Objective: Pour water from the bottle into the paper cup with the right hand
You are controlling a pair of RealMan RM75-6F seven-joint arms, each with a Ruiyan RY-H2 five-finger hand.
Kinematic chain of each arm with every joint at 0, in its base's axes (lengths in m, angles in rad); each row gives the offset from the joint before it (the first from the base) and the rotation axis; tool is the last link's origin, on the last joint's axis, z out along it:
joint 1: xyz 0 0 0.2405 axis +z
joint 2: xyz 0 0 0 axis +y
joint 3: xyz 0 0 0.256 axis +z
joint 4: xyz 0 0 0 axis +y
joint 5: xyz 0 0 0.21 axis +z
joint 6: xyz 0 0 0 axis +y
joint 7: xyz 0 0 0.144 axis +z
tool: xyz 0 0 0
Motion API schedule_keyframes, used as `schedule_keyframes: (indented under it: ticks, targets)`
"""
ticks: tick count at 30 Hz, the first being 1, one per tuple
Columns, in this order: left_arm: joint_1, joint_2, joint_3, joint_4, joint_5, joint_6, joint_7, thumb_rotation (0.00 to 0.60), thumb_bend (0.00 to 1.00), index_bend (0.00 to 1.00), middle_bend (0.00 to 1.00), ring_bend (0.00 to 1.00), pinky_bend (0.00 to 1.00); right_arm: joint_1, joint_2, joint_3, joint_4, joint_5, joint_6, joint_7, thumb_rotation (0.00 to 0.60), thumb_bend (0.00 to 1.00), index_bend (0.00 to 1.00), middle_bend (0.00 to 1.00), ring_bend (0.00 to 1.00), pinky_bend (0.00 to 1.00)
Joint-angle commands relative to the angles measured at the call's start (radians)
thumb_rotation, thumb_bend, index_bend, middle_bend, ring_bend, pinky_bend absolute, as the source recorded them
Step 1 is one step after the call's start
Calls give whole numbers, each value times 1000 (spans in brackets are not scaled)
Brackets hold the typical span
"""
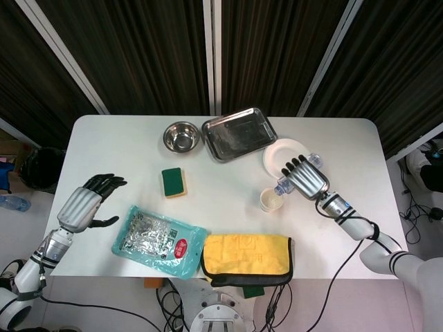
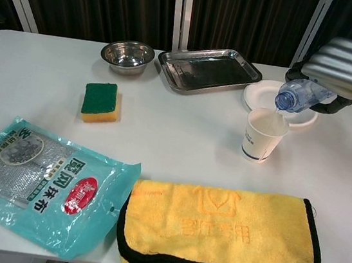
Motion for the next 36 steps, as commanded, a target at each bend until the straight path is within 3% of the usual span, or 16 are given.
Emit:
schedule_keyframes:
  ticks: [1,17,26,36]
  targets:
    - [0,0,0,0,1,1,0,591,132,187,171,125,166,1,1,0,-1,-1,1,-2,600,585,795,551,416,464]
    - [0,-2,0,5,0,0,-3,594,133,186,171,125,166,-17,-7,13,-10,36,6,75,600,585,800,547,416,464]
    - [1,-1,0,3,-1,2,-1,594,132,186,172,125,166,-40,7,57,-71,76,71,314,600,583,798,544,416,458]
    - [0,-2,1,2,-1,-2,0,592,132,186,171,125,166,-126,58,179,-252,301,37,738,600,583,792,545,416,455]
